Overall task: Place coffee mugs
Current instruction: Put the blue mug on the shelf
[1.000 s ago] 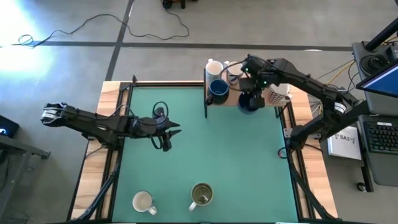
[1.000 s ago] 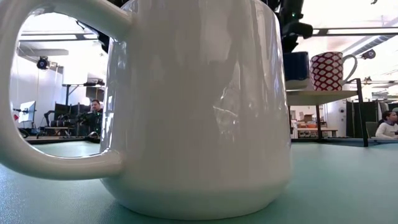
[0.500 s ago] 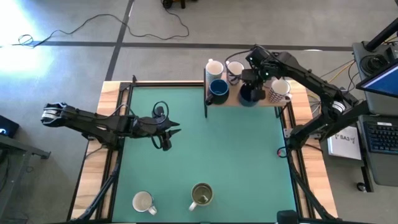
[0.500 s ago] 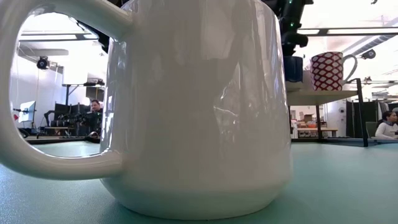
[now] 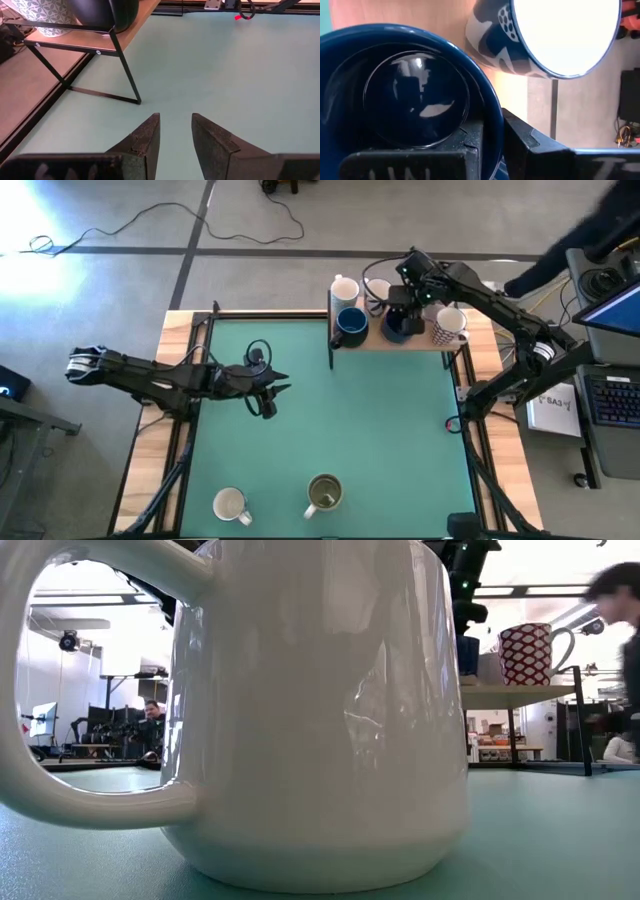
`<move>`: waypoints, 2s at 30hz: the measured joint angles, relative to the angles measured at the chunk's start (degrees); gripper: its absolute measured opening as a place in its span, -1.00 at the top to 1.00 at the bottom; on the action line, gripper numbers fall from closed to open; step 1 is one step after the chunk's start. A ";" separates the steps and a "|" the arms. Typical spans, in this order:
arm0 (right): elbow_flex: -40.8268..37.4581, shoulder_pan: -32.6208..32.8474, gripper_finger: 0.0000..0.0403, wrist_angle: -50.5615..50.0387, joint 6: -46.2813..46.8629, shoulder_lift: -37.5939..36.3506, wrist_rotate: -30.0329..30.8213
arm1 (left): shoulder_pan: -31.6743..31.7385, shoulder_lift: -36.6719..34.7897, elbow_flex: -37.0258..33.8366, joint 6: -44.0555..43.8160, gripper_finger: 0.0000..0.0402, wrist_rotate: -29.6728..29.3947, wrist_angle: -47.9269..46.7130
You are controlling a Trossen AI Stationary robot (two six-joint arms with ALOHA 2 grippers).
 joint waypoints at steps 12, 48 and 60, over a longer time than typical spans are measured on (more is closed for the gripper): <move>0.00 0.02 0.79 -0.19 0.58 0.00 -0.31 | 0.05 0.00 0.00 0.00 0.53 0.01 -0.09; 8.79 0.61 0.62 -13.39 30.68 -0.74 -13.92 | 0.05 0.00 -0.02 0.01 0.53 0.23 -0.10; 8.26 9.95 0.62 -15.19 38.53 -0.79 -12.00 | 0.05 0.00 -0.02 -1.05 0.53 0.27 -0.67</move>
